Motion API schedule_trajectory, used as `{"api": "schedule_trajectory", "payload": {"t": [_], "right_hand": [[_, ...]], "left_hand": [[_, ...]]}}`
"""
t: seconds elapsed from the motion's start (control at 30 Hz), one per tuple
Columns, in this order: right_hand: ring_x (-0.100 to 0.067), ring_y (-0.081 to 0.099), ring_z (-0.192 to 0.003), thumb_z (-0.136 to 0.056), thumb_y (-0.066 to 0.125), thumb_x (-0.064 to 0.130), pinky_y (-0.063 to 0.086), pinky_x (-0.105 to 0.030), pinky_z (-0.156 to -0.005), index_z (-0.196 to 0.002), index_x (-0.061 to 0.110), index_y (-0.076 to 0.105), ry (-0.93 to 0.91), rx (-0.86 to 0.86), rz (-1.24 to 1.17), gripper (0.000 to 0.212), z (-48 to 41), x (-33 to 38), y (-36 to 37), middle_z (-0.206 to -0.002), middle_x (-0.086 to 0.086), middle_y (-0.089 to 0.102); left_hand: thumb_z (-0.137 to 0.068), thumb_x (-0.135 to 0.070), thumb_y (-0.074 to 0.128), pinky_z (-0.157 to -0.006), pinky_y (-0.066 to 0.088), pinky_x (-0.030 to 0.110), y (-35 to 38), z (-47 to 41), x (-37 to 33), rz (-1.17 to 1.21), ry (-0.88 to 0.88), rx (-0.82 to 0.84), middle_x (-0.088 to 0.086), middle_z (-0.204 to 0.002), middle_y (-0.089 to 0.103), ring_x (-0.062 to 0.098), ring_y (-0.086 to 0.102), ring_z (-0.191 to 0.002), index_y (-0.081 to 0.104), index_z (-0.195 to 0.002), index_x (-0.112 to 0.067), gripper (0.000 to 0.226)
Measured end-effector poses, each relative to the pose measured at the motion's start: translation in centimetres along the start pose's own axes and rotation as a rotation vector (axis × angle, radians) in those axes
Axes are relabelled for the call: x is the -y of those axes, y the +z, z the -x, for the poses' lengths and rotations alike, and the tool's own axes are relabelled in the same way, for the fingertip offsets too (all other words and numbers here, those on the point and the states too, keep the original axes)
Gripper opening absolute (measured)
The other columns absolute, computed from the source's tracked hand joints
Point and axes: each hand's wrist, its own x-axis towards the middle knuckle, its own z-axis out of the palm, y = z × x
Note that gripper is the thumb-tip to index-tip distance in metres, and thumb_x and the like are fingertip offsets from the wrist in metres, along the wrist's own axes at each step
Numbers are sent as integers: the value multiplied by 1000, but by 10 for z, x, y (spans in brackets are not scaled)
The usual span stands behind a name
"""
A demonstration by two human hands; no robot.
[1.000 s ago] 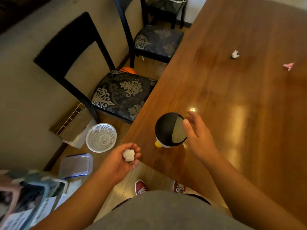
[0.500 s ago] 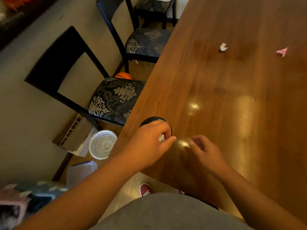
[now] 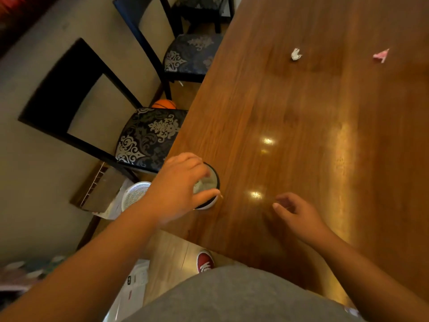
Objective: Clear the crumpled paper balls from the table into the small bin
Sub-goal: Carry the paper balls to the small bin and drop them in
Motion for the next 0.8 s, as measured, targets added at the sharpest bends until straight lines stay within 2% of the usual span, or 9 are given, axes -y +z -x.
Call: {"api": "schedule_trajectory", "payload": {"t": [0.13,0.2,0.27,0.37,0.47,0.53,0.6,0.67,0.8], "right_hand": [[-7,64,-83,-87,61,44,48,-24,-65,-99,34,63,61,21,-7,16,5,-1,8,-91,11,67],[-9,66,-83,-87,60,45,49,-25,-65,-95,36,64,103,48,-27,12,13,0,19,-90,10,69],[-11,67,-84,-88,60,42,51,-28,-67,-91,36,64,141,61,-62,8,27,1,37,-89,9,69],[-15,68,-83,-89,60,39,58,-36,-72,-90,33,65,211,73,-110,8,56,2,71,-90,5,70],[-10,68,-79,-89,61,38,56,-27,-62,-91,31,66,259,86,-120,9,92,-4,110,-87,6,71],[-10,68,-77,-89,61,35,56,-30,-65,-90,27,68,308,83,-139,11,115,-13,133,-85,3,72],[-14,69,-78,-90,61,33,57,-36,-75,-89,22,70,386,63,-155,15,137,-29,149,-84,0,73],[-16,68,-79,-90,61,35,56,-36,-76,-86,22,70,489,16,-170,16,163,-53,158,-84,-1,72],[-20,68,-79,-90,60,34,54,-36,-74,-82,26,65,718,-123,-278,12,227,-105,166,-87,-4,71]], "left_hand": [[-86,-56,52,-72,46,27,9,53,-12,125,-138,-55,-8,-86,63,9,55,-86,65,-88,-23,36],[-87,-57,46,-69,44,20,22,85,-16,201,-204,51,-11,-85,61,3,54,-83,65,-88,-26,35],[-87,-56,47,-69,43,17,41,114,-10,314,-287,238,-13,-86,60,-2,52,-81,63,-89,-29,32],[-88,-49,56,-75,52,27,78,153,13,383,-404,516,-10,-92,62,1,56,-83,64,-93,-28,23],[-88,-44,59,-82,55,37,112,185,42,450,-572,678,-3,-93,68,11,62,-85,65,-92,-24,22],[-87,-44,61,-81,55,38,130,201,58,456,-631,752,-1,-87,68,15,63,-83,64,-86,-23,20],[-86,-42,62,-74,51,33,144,213,72,441,-639,810,1,-82,66,19,63,-81,64,-81,-20,23],[-87,-42,62,-70,48,30,154,218,80,425,-620,871,1,-79,64,19,63,-79,63,-78,-19,24],[-87,-36,64,-77,53,40,169,210,77,400,-572,934,11,-81,67,28,64,-80,60,-73,-16,25]]}}
